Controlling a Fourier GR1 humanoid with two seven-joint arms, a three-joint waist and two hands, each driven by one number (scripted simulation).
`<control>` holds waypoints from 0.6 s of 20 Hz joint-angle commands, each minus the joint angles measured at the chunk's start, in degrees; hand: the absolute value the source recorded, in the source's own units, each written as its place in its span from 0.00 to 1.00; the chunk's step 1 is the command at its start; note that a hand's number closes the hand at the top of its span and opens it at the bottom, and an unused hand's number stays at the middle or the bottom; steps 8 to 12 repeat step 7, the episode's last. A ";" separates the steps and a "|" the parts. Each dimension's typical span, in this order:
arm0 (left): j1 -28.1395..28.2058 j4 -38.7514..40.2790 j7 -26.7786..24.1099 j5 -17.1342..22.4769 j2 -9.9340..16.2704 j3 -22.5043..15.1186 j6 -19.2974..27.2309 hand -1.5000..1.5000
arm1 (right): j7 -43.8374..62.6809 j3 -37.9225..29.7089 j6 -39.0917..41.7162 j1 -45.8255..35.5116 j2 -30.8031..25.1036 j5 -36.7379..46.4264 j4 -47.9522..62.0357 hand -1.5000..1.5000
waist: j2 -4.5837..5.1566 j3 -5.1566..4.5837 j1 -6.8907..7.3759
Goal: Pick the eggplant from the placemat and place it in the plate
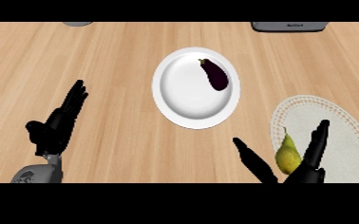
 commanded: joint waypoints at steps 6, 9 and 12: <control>-0.57 3.00 -2.68 -2.21 -1.00 0.53 0.10 0.50 | -10.92 4.18 -12.25 7.89 -10.97 -14.38 -0.72 0.00 | 0.09 0.00 0.09; 2.50 3.38 -6.03 -1.40 -0.78 1.00 -1.28 0.50 | -13.14 5.29 -15.40 6.50 -10.41 -15.16 3.18 0.00 | 0.10 0.02 0.29; 2.50 3.38 -6.03 -1.40 -0.78 1.00 -1.28 0.50 | -13.14 5.29 -15.40 6.50 -10.41 -15.16 3.18 0.00 | 0.10 0.02 0.29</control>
